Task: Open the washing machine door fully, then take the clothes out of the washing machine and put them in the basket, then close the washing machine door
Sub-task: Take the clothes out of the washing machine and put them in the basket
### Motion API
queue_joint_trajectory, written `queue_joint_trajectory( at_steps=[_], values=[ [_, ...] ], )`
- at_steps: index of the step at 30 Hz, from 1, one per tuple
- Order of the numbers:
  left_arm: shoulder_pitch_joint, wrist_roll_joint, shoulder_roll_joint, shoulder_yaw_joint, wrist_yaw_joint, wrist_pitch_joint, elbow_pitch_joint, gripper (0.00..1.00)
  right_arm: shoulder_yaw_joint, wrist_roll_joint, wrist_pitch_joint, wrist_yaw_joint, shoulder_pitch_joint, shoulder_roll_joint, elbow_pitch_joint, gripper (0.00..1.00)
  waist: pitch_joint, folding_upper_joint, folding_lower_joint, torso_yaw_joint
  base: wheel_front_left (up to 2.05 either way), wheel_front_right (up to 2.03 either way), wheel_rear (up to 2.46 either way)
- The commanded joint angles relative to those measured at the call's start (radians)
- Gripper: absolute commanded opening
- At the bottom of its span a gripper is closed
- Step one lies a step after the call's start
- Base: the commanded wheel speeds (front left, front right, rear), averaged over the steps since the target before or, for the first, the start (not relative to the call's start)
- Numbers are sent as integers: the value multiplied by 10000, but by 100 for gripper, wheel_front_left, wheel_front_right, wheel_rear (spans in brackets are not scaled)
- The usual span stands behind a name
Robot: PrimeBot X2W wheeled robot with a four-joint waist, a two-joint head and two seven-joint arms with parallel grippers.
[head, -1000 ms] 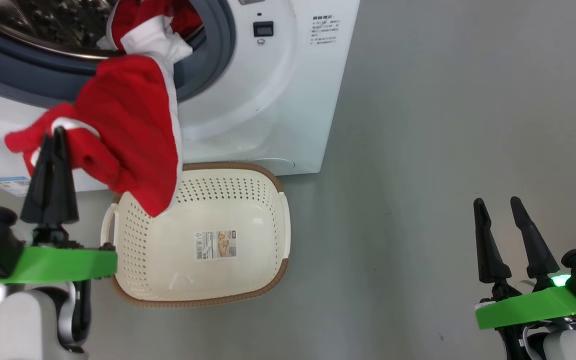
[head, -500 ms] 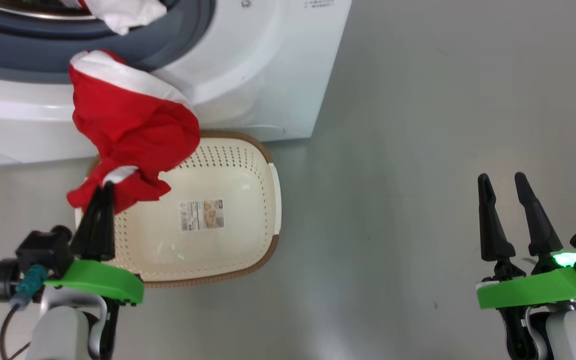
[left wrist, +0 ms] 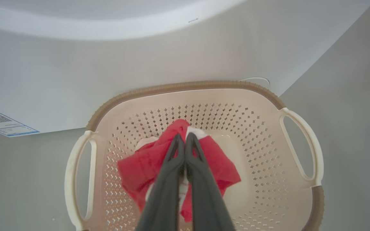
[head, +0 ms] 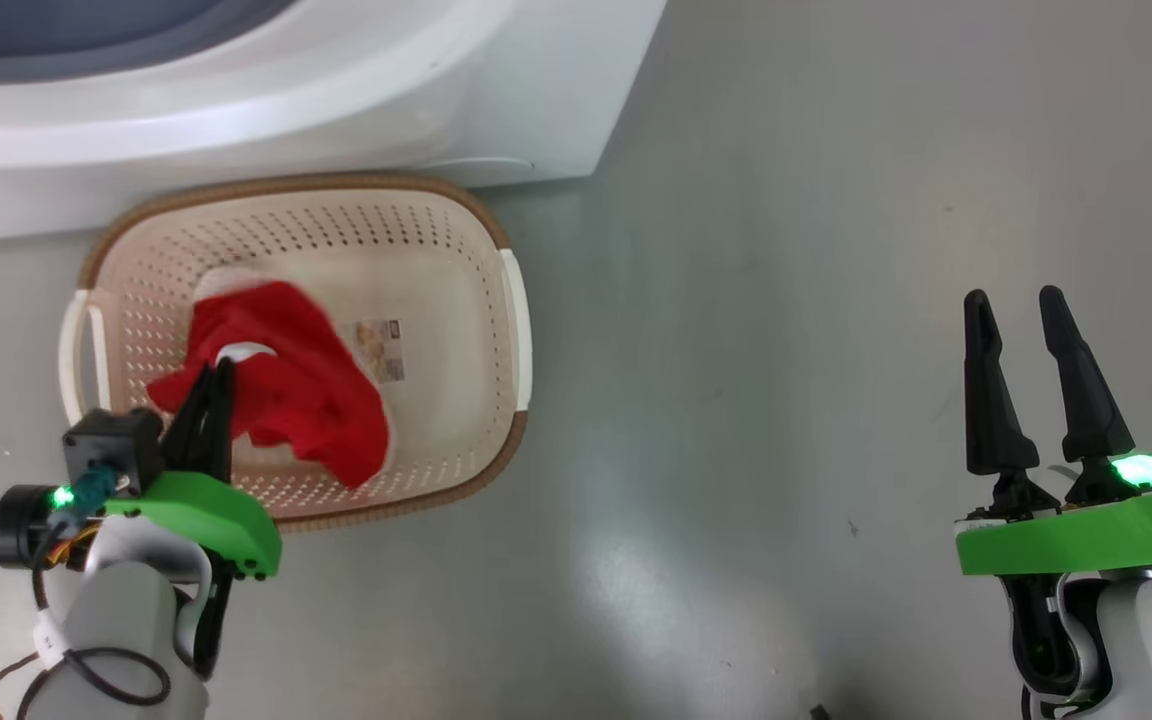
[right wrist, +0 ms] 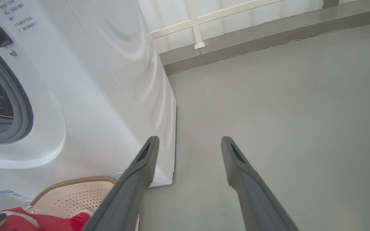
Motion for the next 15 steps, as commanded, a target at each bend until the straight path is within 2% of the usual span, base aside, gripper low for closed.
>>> queue_joint_trajectory(
  at_steps=[1,14,15],
  values=[
    [-84,36,453,194,-55,-49,26,0,288,91,-65,63,-62,-43,-291,100,336,0,0,-181,0,0,0],
    [-1292,146,774,-236,-55,-49,1609,0,326,154,-65,63,-271,-43,-461,100,1067,0,0,-309,0,0,0],
    [-1362,148,782,-214,-55,-49,1696,27,327,157,-65,63,-288,-43,-460,100,1083,0,0,-318,0,0,0]
  ],
)
